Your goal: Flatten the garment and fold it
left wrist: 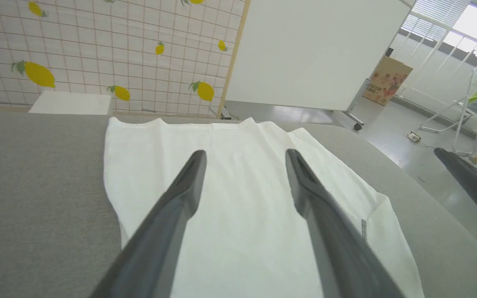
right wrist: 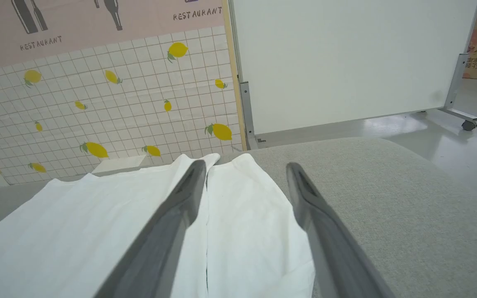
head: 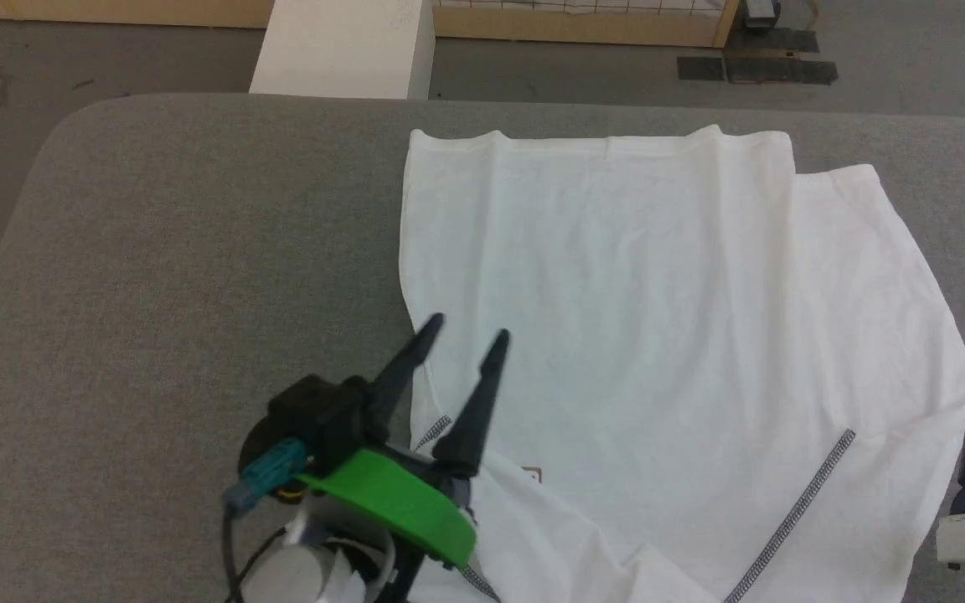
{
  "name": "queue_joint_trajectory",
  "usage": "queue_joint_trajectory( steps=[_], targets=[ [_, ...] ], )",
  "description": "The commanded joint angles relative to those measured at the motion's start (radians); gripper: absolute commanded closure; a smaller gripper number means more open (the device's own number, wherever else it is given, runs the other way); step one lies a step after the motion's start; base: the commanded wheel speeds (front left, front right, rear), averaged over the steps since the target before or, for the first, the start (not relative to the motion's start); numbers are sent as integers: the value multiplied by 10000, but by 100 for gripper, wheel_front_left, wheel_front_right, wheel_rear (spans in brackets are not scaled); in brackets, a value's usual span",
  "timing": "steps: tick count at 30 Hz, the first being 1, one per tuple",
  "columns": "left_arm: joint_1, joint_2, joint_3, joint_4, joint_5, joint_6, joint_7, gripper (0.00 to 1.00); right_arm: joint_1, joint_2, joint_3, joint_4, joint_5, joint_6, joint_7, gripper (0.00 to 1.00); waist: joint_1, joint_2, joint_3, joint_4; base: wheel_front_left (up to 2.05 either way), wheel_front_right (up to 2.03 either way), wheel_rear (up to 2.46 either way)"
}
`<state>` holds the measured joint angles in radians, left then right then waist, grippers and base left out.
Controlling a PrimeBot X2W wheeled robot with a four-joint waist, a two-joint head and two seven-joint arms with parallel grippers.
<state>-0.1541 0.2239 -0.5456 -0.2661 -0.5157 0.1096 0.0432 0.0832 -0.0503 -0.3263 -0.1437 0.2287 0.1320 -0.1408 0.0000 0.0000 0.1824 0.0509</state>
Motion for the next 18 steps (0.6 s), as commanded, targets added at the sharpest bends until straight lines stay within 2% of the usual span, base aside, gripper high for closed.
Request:
queue_joint_trajectory(
  steps=[1, 5, 7, 14, 18],
  targets=[
    [276, 84, 323, 51, 198, 228, -511, 0, 56, 1, -8, -43, -56, -13, 25, 0, 0, 0, -48, 9, 0, 0, 0],
    [799, 387, 1530, 509, 795, 981, -2325, 0, 111, 1, 25, -51, -44, -13, 35, 0, 0, 0, -107, 10, 0, 0, 0],
    [1080, 538, 1940, 682, 1124, 1231, -2777, 0, 147, 1, 59, -38, -28, -13, 28, 0, 0, 0, -127, -7, 0, 0, 0],
    [2181, 697, 2711, 872, 1866, 1632, -3040, 0, 289, 1, 23, 39, 87, -13, -13, 0, 0, 0, -117, -81, 0, 0, 0],
    [2418, 410, 3024, 625, 1843, 1527, -3046, 0, 160, 1, -62, -19, 47, -13, 81, 0, 0, 0, 8, -131, 0, 0, 0]
  ],
)
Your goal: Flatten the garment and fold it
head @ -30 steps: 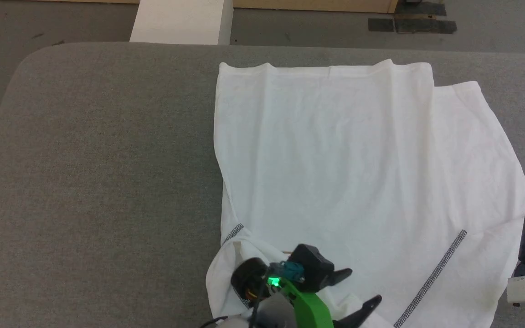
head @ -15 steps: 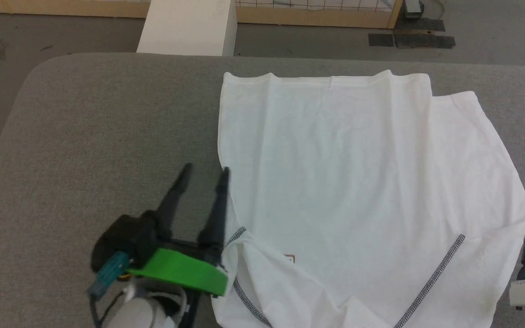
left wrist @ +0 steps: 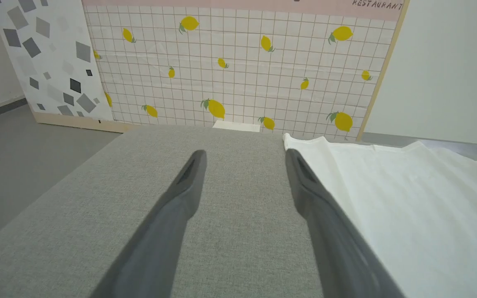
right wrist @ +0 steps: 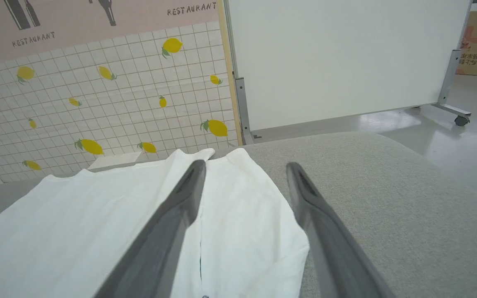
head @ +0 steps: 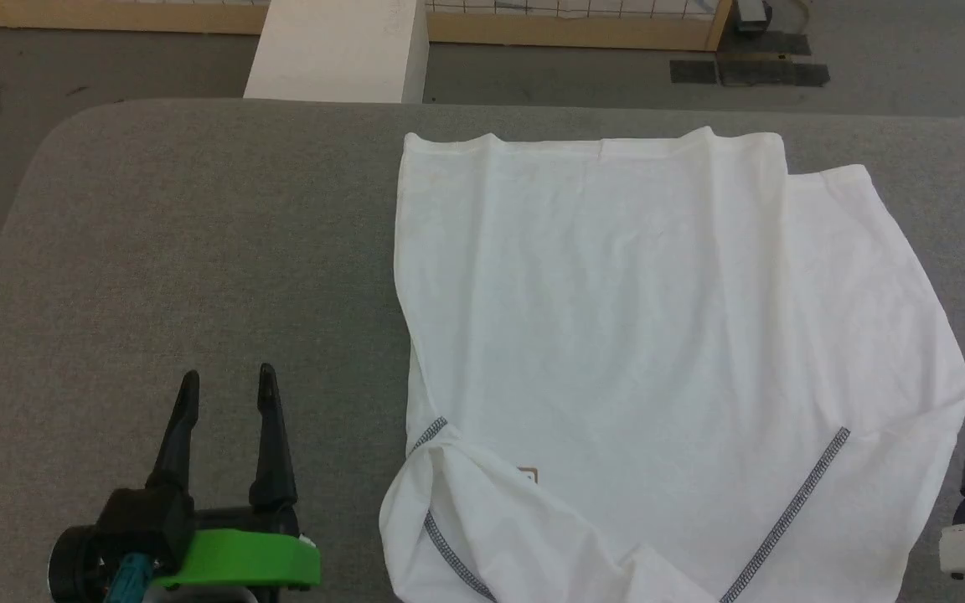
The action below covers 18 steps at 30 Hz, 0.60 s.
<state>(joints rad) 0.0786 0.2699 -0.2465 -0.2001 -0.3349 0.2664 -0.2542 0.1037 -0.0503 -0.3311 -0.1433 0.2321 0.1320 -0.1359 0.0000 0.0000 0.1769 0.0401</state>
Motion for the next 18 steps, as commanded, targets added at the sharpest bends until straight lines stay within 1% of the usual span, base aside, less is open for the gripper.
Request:
queue_joint_trajectory(
  steps=[1, 3, 6, 10, 12, 14, 18],
  targets=[
    [103, -113, 60, -80, 14, -114, -72, 0, -130, 1, -29, -70, -9, -13, 97, 0, 0, 0, 127, -36, 0, 0, 0],
    [77, -230, 103, -150, 1, -278, -73, 0, -440, 1, -113, -190, 96, -13, 271, 0, 0, 0, 295, -86, 0, 0, 0],
    [-107, -396, 174, -258, 69, -485, -74, 0, -1177, 1, -242, -467, 135, -13, 828, 0, 0, 0, 679, -172, 0, 0, 0],
    [-448, -486, 129, -217, 286, -764, -75, 0, -2480, 1, -592, -884, -162, -13, 2106, 0, 0, 0, 1305, -210, 0, 0, 0],
    [-599, -515, 122, -170, 368, -828, -75, 0, -3087, -16, -751, -971, -395, -13, 2765, 0, 0, 0, 1592, -207, 0, 0, 0],
    [-795, -565, 164, -156, 448, -888, -75, 0, -3940, -205, -914, -924, -510, -13, 3493, 0, 0, 0, 1900, -209, 0, 0, 0],
    [-1049, -625, 112, -149, 567, -1035, -75, 0, -5359, -958, -940, -298, -526, -13, 4991, 0, 0, 0, 2440, -167, 0, 0, 0]
  ],
)
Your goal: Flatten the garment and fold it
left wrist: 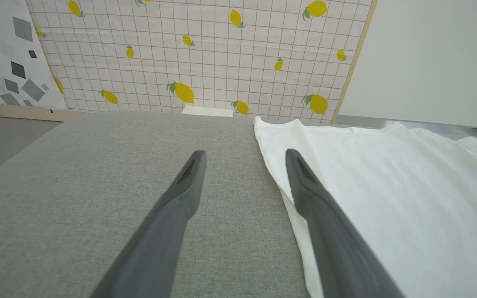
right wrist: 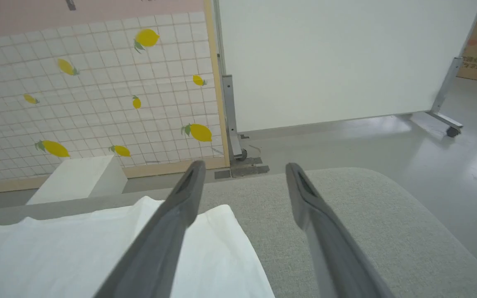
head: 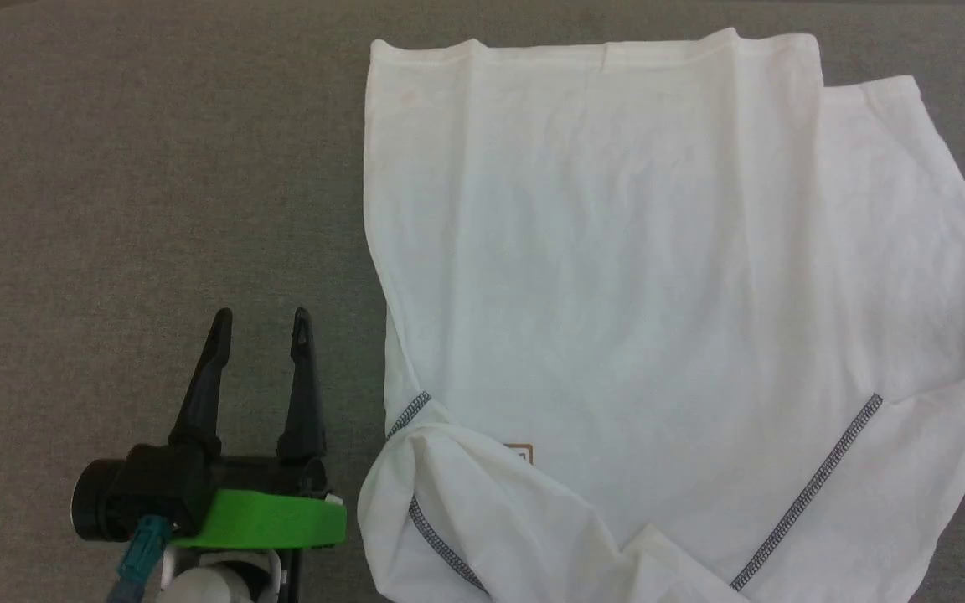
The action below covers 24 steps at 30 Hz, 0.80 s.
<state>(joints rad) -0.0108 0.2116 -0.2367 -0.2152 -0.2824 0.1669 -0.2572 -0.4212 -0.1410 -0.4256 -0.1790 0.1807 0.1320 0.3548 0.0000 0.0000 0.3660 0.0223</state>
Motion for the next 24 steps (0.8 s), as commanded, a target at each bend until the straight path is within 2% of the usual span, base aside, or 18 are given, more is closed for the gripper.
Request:
queue_joint_trajectory(
  steps=[1, 5, 10, 16, 24],
  targets=[
    [-207, -41, -16, 14, 70, -76, -44, 0, -376, -254, 64, 255, -48, -13, 475, 0, 0, 0, 672, 24, 0, 0, 0],
    [-472, -76, -63, -37, 246, -132, -45, 0, -1687, -597, -173, 1217, 77, -13, 1792, 0, 0, 0, 1172, 126, 0, 0, 0],
    [-779, -188, -148, -109, 390, -203, -45, 0, -2762, -1143, -199, 2408, -161, -13, 2684, 0, 0, 0, 1708, 359, 0, 0, 0],
    [-1038, -277, -299, -86, 525, -280, -45, 0, -3467, -1559, 72, 3404, -282, -13, 3545, 0, 0, 0, 2247, 674, 0, 0, 0],
    [-1303, -433, -510, 78, 576, -394, -45, 0, -3881, -2262, 712, 4071, -121, -13, 4477, 0, 0, 0, 2760, 1067, 0, 0, 0]
  ],
)
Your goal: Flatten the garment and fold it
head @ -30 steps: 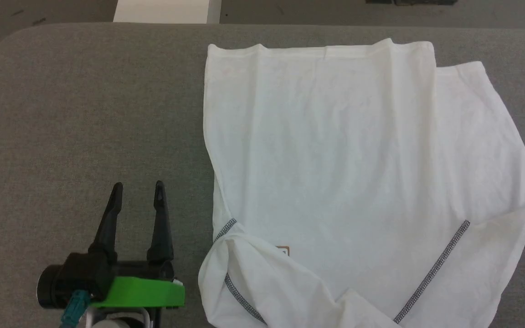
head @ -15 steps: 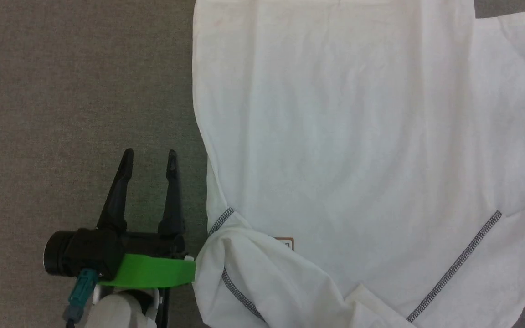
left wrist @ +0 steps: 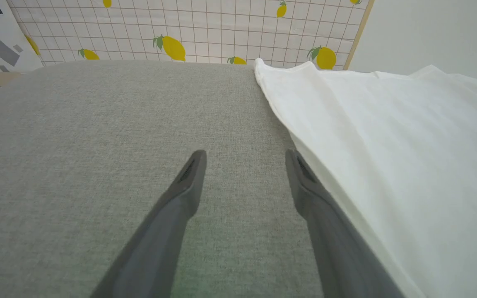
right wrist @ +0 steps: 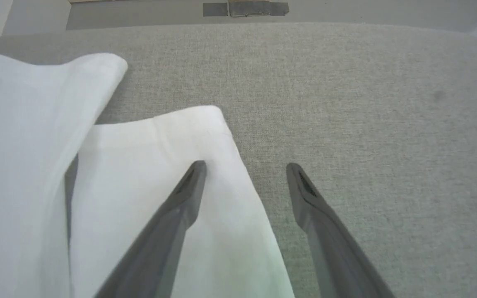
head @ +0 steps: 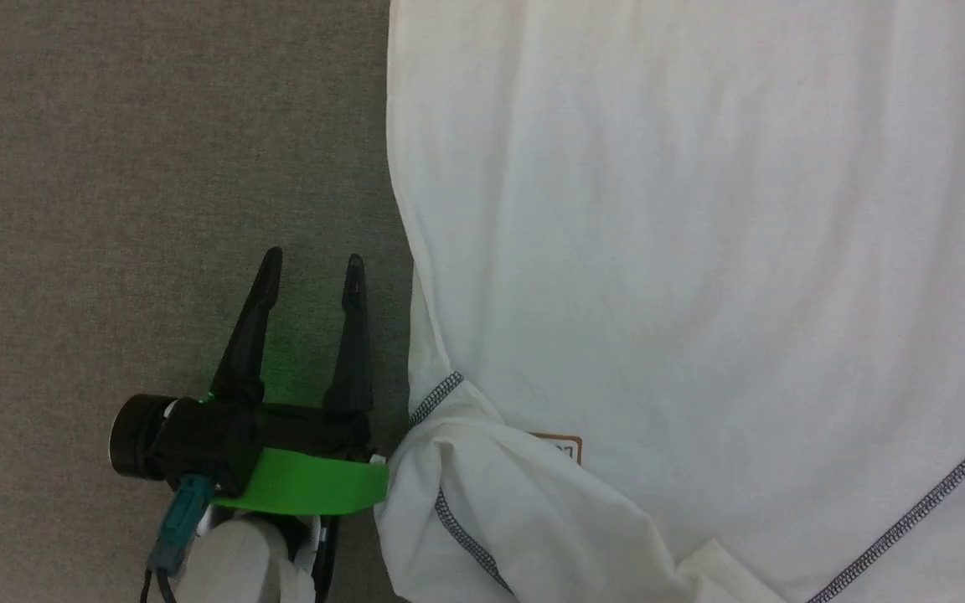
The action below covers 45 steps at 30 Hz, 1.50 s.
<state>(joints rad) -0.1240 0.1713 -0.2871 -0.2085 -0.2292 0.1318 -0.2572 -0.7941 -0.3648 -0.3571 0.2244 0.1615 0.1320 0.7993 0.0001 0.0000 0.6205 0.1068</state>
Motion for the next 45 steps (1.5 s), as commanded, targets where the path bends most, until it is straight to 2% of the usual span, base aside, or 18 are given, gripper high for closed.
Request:
queue_joint_trajectory(
  steps=[1, 4, 5, 6, 7, 8, 18, 26, 32, 36, 43, 45],
  targets=[
    [-200, -53, -29, 38, 47, -62, -45, 0, -157, -126, 164, 75, 120, -13, 234, 0, -1, 0, 252, 270, 0, 0, 0],
    [-260, -99, -70, 113, 51, -100, -45, 0, -151, -396, 425, 77, 312, -13, 601, 0, -1, 0, 318, 355, 0, 0, 0],
    [-280, -121, -79, 139, 41, -115, -45, 0, -138, -486, 487, 77, 378, -13, 708, 9, -1, 0, 331, 384, 0, 0, 0],
    [-292, -133, -83, 169, 33, -127, -45, 0, -126, -551, 531, 75, 433, -13, 789, 56, -1, 0, 338, 404, 0, 0, 0],
    [-309, -146, -86, 205, 25, -141, -45, 0, -122, -611, 534, 68, 483, -13, 846, 85, -1, 0, 345, 417, 0, 0, 0],
    [-323, -166, -81, 229, 8, -149, -45, 0, -132, -635, 487, 57, 474, -13, 847, 100, -1, 0, 344, 420, 0, 0, 0],
    [-236, -171, 33, 620, -113, -239, -45, 0, -248, -330, -22, -124, 119, -13, 354, 100, -1, 0, -436, 129, 0, 0, 0],
    [260, -38, 183, 798, -281, -201, -35, 0, 47, 47, -424, -898, 748, -13, -421, 100, -1, 0, -1884, -199, 0, 0, 0],
    [841, 215, 349, 682, -404, -102, 125, 0, 934, 339, -1083, -2336, 1353, -13, -499, 100, -1, 0, -2950, -454, 0, 0, 0],
    [1258, 328, 421, 541, -516, -28, 267, 0, 1846, 867, -1249, -3574, 1785, -13, -325, 100, -1, 0, -3631, -608, 0, 0, 0],
    [1823, 394, 485, 350, -711, 76, 386, 0, 3450, 1793, -1060, -5680, 2341, -13, 15, 100, -1, 0, -4384, -707, 0, 0, 0],
    [2001, 420, 537, 239, -791, 139, 408, 0, 4112, 2296, -660, -6624, 2566, -13, 119, 100, -1, 0, -4571, -673, 0, 0, 0]
  ],
)
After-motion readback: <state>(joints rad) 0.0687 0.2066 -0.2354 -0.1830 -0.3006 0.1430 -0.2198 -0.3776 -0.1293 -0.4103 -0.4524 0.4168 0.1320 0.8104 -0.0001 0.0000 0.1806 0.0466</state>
